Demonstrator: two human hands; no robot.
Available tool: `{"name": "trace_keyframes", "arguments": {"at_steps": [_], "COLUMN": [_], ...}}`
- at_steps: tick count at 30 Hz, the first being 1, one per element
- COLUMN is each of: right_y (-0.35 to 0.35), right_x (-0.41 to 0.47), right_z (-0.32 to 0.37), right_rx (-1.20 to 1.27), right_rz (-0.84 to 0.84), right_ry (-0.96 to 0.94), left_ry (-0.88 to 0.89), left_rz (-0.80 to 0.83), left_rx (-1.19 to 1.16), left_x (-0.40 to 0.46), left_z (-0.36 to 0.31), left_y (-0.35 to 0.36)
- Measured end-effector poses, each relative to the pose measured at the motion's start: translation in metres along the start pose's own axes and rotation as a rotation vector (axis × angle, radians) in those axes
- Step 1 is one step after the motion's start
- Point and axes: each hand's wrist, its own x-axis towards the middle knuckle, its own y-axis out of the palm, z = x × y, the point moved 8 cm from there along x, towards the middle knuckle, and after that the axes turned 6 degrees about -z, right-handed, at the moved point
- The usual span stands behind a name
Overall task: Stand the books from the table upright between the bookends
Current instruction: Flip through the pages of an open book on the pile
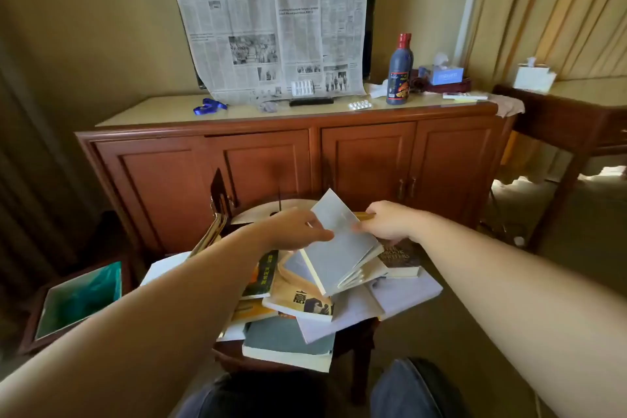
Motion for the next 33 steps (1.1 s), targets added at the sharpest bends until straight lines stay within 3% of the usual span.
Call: {"name": "trace_keyframes", "arguments": {"at_steps": [5,7,10,13,16,19,25,33], "right_y": [0.015,0.014,0.026,0.035,0.045,0.059,0.061,0.063], "right_x": [-0.004,-0.009,-0.015,-0.022,-0.019,-0.007,-0.002,-0.006], "right_z": [0.009,0.015,0.019,0.04,0.052,0.044,0.024,0.044], "right_rx": [0.18,0.371,0.729,0.635,0.453,0.411,0.467,0.456], "right_rz": [-0.074,-0.135,-0.082,-0.007,-0.013,-0.052,-0.189,-0.131], "right_ry": [-0.002,0.014,0.109,-0.044,-0.166,-0.104,0.092,-0.11], "left_ry": [-0.219,-0.314,-0.378,-0.425,-0.451,-0.415,-0.404,-0.499], "left_rz": [0.046,0.079,0.124,0.154,0.126,0.07,-0.012,-0.084], "left_rx": [-0.297,-0.477,-0.74,-0.894,-0.9,-0.827,-1.031,-1.17], "left_x": [0.006,0.005,0.001,-0.001,-0.002,-0.006,-0.016,-0.029], "left_z": [0.021,0.027,0.029,0.034,0.042,0.041,0.045,0.069], "left_y": [0.032,0.04,0.043,0.037,0.028,0.024,0.023,0.026]}}
